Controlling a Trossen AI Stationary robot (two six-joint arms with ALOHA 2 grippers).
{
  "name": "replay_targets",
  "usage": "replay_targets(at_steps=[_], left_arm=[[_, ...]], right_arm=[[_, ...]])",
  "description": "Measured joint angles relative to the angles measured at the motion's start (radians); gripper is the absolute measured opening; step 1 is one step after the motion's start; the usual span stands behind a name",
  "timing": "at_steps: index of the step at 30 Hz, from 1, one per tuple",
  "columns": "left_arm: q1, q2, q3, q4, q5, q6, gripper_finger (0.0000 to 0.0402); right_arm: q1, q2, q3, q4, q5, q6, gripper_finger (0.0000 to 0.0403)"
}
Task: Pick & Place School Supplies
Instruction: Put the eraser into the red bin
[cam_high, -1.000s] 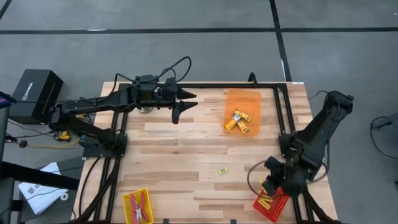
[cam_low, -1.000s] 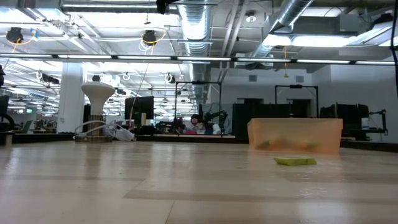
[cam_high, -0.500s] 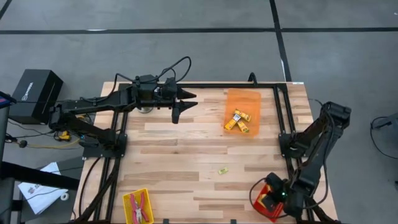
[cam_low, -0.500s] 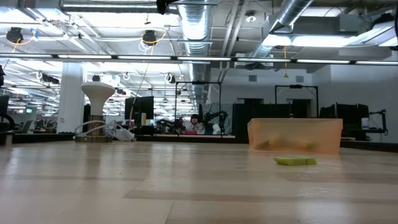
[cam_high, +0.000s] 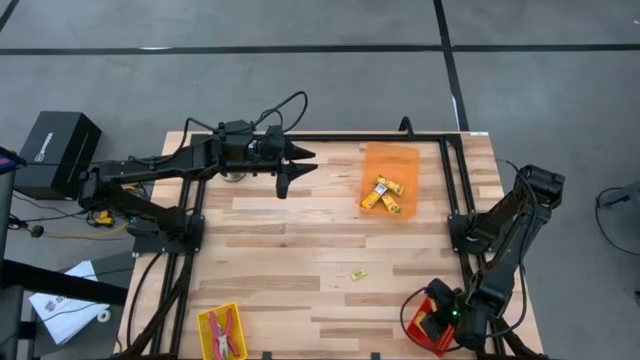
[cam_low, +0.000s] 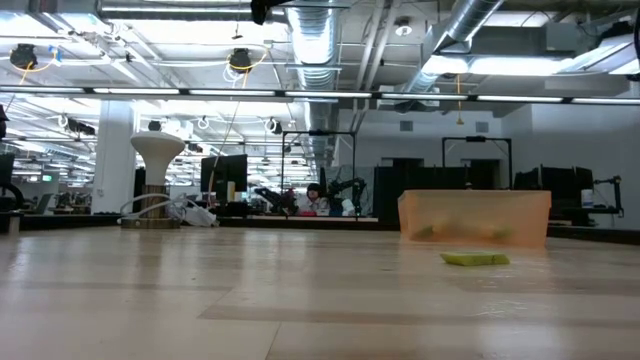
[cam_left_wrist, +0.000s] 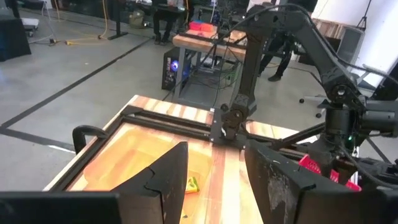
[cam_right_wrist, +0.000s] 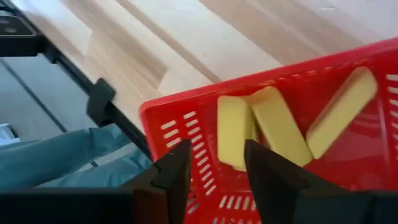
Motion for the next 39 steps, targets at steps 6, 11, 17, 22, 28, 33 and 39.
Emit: replay_targets(at_steps=[6, 11, 17, 22, 28, 33, 39], left_arm=[[0.0, 0.0, 0.0, -0.073, 0.059, 0.0, 0.0153], [-0.014, 0.011, 0.0, -0.137, 0.109, 0.0, 0.0135], [-0.054, 0.036, -0.072, -0.096, 0.135, -0.003, 0.0081], [-0.114, 0.078, -0.18, 0.098, 0.127, -0.109, 0.0011], [-0.197, 0.213, -0.204, 0.21, 0.114, -0.135, 0.0002], [-0.227, 0.363, -0.205, 0.384, 0.194, -0.193, 0.0001], [-0.248, 0.495, -0.204, 0.452, 0.223, -0.232, 0.0]], right_arm=[[-0.018, -0.047, 0.0, 0.025, 0.096, -0.053, 0.0139], [-0.063, -0.131, 0.001, 0.018, 0.229, -0.162, 0.012], [-0.155, -0.241, 0.001, 0.053, 0.389, -0.385, 0.009], [-0.249, -0.308, 0.001, 0.183, 0.423, -0.678, 0.0028], [-0.366, -0.368, 0.001, 0.362, 0.428, -0.995, 0.0003], [-0.437, -0.421, 0.001, 0.46, 0.468, -1.164, 0.0001], [-0.487, -0.467, 0.001, 0.524, 0.472, -1.271, 0.0]])
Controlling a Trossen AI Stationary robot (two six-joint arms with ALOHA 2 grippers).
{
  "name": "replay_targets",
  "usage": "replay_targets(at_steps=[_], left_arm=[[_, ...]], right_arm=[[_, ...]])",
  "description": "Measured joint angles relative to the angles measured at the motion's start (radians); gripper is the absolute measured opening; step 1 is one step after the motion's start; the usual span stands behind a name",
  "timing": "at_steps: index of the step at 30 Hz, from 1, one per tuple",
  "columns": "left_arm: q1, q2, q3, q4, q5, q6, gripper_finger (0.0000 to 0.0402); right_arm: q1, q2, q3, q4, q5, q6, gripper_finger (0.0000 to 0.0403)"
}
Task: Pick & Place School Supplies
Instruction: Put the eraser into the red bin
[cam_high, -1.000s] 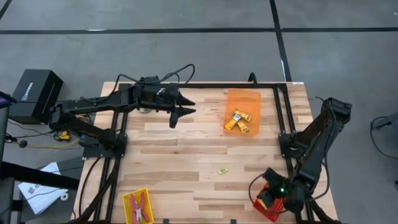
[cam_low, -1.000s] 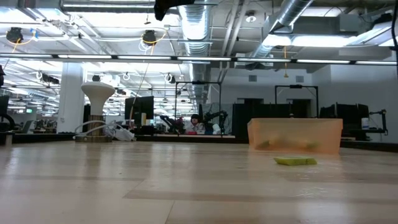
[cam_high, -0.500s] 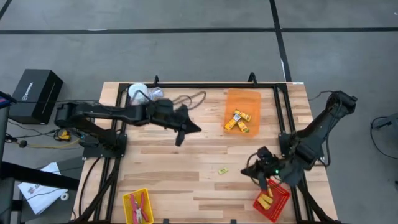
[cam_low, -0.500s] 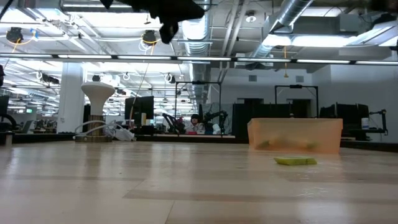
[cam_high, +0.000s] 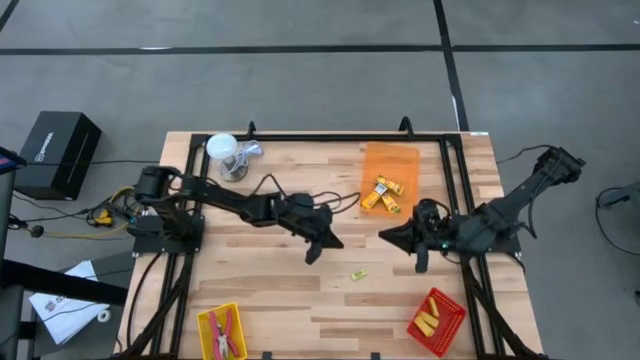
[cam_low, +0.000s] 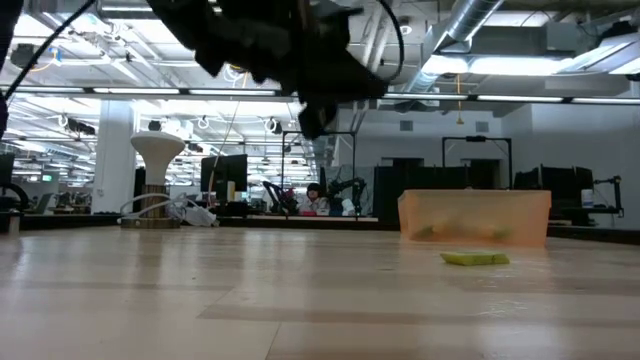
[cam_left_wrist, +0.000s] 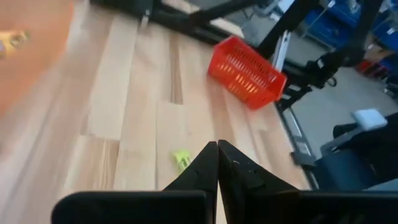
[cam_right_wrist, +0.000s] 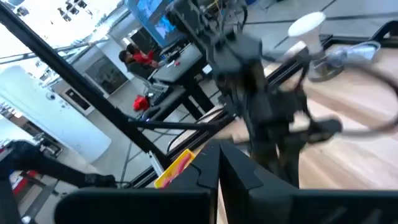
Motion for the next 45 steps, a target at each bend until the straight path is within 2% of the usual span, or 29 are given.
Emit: replay_targets(at_steps=[9, 16, 26, 33, 45], left_arm=[[-0.038, 0.127, 0.112, 0.008, 0.039, 0.13, 0.0], [-0.038, 0.252, 0.2, 0.0, 0.151, 0.242, 0.0], [-0.037, 0.376, 0.221, -0.005, 0.202, 0.345, 0.0], [-0.036, 0.416, 0.221, -0.01, 0.204, 0.366, 0.0], [-0.023, 0.417, 0.227, 0.0, 0.178, 0.393, 0.0]], right_arm=[[-0.048, -0.02, 0.0, 0.0, -0.002, -0.022, 0.0], [-0.073, -0.019, 0.0, 0.025, -0.004, -0.02, 0.0], [-0.092, -0.019, 0.0, 0.064, -0.005, -0.02, 0.0], [-0.105, -0.019, 0.0, 0.069, -0.005, -0.019, 0.0], [-0.144, -0.019, 0.0, 0.068, -0.008, -0.02, 0.0]])
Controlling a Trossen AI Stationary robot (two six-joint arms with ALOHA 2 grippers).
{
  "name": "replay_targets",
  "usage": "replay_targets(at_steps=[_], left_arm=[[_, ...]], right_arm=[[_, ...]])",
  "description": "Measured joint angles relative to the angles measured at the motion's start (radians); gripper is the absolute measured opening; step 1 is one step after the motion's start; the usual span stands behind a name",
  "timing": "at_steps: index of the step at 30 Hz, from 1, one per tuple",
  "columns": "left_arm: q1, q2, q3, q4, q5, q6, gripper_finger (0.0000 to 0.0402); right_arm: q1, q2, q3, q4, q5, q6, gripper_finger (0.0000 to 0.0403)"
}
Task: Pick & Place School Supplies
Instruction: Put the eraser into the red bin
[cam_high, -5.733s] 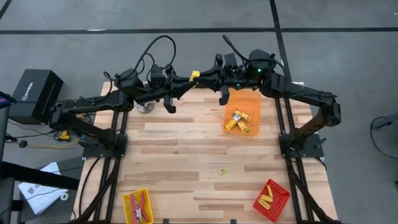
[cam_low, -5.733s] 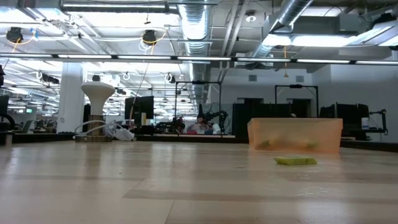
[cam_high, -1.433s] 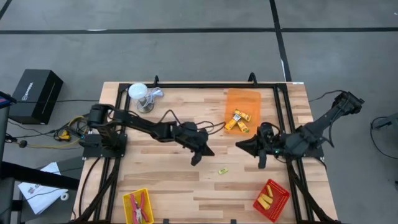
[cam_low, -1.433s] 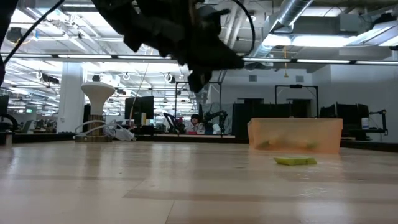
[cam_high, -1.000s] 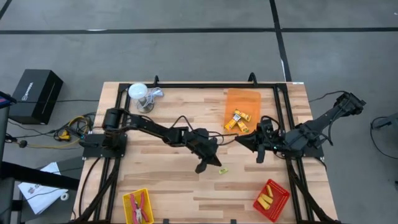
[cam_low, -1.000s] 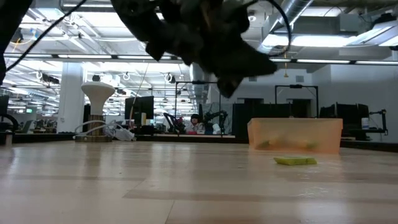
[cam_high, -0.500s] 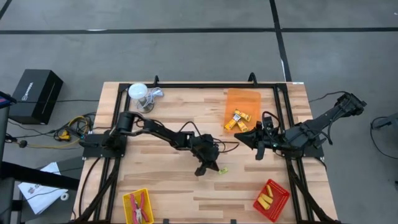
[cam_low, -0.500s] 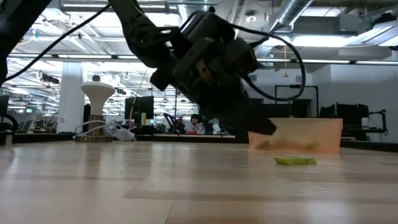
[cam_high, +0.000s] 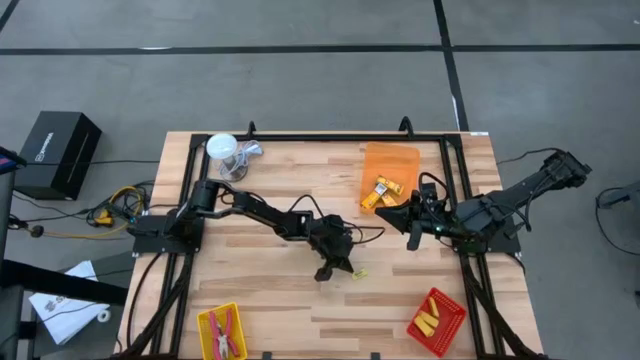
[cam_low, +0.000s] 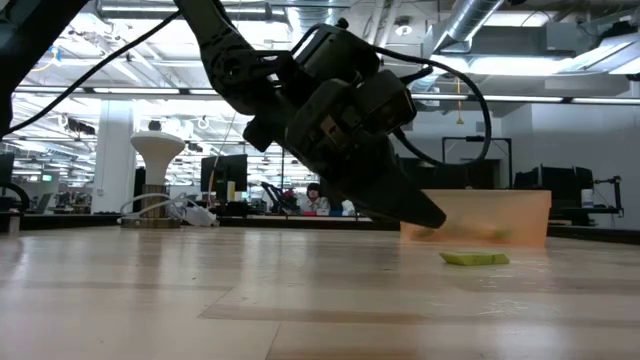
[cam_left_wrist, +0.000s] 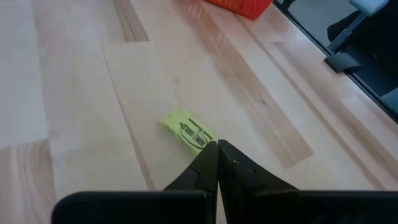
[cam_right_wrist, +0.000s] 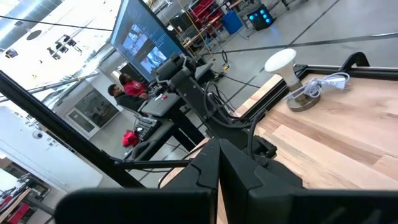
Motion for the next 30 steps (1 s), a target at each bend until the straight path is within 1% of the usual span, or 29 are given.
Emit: replay_targets(at_steps=[8, 13, 18, 24, 30], left_arm=[[-0.013, 0.018, 0.058, -0.006, -0.004, -0.007, 0.0], [-0.027, 0.071, 0.134, -0.01, 0.017, -0.028, 0.0], [-0.038, 0.12, 0.159, -0.071, 0.012, -0.031, 0.0], [-0.015, 0.118, 0.163, -0.111, 0.012, -0.028, 0.0], [0.016, 0.07, 0.169, -0.112, -0.01, -0.016, 0.0]], right_arm=[[0.0, 0.0, 0.0, 0.016, 0.0, 0.0, 0.0], [0.0, 0.0, 0.0, 0.031, 0.0, -0.003, 0.0], [0.0, 0.0, 0.0, 0.04, -0.001, -0.003, 0.0], [0.002, 0.0, 0.0, 0.042, -0.006, -0.018, 0.0], [0.002, 0.0, 0.0, 0.042, -0.019, -0.029, 0.0]])
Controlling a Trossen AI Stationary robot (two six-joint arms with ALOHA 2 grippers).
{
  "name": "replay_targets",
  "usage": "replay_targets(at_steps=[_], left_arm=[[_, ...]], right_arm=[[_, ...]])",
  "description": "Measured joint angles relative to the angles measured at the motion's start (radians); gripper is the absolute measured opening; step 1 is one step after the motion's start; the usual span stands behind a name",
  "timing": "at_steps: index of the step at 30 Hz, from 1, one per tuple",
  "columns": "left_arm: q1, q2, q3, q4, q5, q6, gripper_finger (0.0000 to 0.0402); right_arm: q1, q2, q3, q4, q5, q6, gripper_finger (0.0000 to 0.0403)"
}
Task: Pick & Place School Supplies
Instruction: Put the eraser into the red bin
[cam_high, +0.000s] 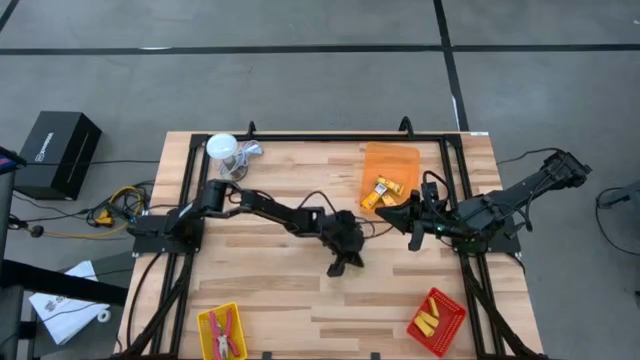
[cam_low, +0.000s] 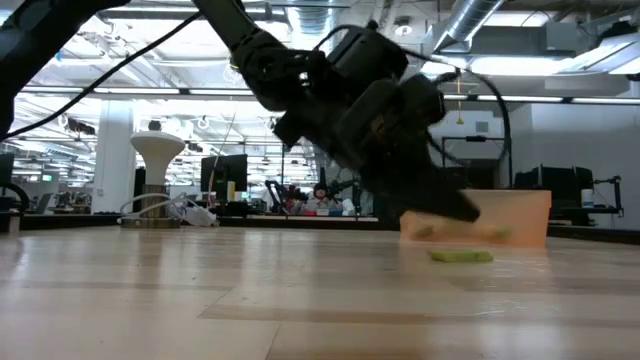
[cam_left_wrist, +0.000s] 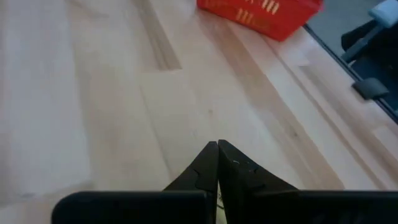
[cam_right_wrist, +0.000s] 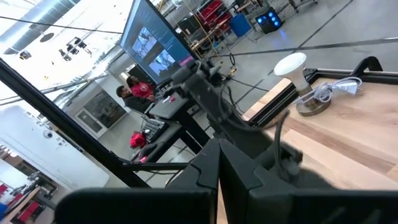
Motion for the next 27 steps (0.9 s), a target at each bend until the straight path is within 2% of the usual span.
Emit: replay_targets(at_steps=[9, 14, 27], left_arm=[[-0.002, 0.0, -0.001, -0.017, 0.004, 0.016, 0.0], [0.005, 0.003, -0.027, -0.029, -0.062, 0.045, 0.0], [0.023, 0.002, -0.048, -0.059, -0.068, 0.051, 0.0]], right_arm=[[0.0, 0.0, 0.0, 0.003, -0.006, -0.015, 0.0], [0.0, 0.0, 0.0, 0.003, -0.006, -0.015, 0.0], [0.0, 0.0, 0.0, 0.003, -0.023, -0.016, 0.0]])
